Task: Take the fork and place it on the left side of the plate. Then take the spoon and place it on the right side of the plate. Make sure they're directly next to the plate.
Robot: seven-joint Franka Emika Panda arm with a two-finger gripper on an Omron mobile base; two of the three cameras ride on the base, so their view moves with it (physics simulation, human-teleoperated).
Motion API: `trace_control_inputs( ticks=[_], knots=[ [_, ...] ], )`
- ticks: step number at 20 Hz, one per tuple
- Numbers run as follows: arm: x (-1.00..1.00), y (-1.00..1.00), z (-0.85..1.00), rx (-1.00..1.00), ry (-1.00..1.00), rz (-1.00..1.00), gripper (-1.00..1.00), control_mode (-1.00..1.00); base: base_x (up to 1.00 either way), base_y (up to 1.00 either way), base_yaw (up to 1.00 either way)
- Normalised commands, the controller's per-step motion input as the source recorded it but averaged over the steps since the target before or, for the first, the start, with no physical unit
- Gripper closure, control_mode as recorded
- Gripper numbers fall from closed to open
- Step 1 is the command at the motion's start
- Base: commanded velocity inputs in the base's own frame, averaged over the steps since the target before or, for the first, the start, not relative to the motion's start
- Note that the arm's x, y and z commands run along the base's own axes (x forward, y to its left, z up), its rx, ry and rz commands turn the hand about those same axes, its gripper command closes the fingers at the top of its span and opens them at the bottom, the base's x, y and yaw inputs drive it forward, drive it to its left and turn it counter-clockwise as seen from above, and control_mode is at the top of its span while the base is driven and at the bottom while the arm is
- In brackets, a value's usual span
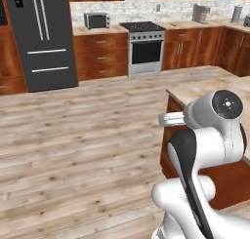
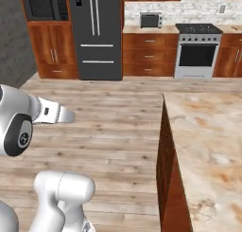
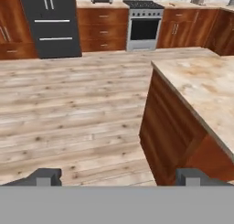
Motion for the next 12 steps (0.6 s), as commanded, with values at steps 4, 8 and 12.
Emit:
trace_control_inputs(
  ticks=[4,8,12],
  knots=[
    [0.0,0.0,0.0,0.0,0.0,0.0,-1.0,1.0,1.0,0.67,-0.28],
    [0.0,0.0,0.0,0.0,0.0,0.0,-1.0,1.0,1.0,0.55,-0.32],
    [0.0,0.0,0.0,0.0,0.0,0.0,-1.0,1.0,1.0,0.43,-0.34]
  ],
)
